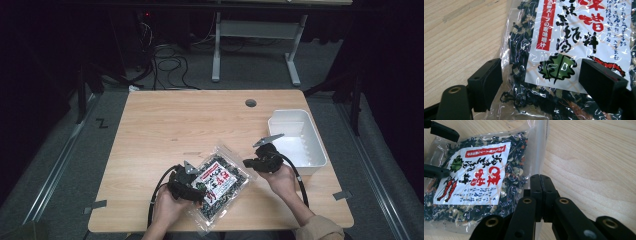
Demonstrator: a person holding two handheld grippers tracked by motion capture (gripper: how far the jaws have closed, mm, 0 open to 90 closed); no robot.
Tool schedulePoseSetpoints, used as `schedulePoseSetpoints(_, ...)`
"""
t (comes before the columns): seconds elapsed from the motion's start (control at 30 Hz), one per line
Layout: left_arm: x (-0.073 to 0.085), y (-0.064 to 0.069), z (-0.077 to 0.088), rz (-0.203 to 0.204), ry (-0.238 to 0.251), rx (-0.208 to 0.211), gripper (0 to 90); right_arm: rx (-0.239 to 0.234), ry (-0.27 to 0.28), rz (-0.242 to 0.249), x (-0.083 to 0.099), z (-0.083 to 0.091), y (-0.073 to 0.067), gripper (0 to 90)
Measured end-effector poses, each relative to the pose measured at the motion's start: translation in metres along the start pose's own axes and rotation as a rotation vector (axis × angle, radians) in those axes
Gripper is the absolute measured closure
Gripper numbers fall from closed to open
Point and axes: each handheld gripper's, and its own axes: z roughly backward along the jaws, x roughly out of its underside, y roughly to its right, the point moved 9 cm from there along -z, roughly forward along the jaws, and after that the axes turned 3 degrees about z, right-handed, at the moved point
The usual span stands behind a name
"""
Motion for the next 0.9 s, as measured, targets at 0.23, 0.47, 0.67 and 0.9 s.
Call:
schedulePoseSetpoints(0.23, -0.001, -0.003, 0.002, 0.010, 0.010, -0.011, 21.6, 0.023, -0.001, 0.022, -0.008, 0.010, 0.001, 90.0)
schedulePoseSetpoints(0.47, 0.000, -0.005, 0.002, 0.007, 0.008, -0.030, 23.3, 0.047, -0.003, 0.047, -0.015, 0.019, 0.003, 90.0)
schedulePoseSetpoints(0.67, 0.000, -0.006, 0.002, 0.010, 0.005, -0.027, 23.1, 0.069, -0.005, 0.068, -0.021, 0.028, 0.006, 90.0)
schedulePoseSetpoints(0.9, 0.002, -0.005, 0.000, 0.007, -0.005, -0.035, 23.7, 0.095, -0.003, 0.077, -0.025, 0.038, 0.010, 90.0)
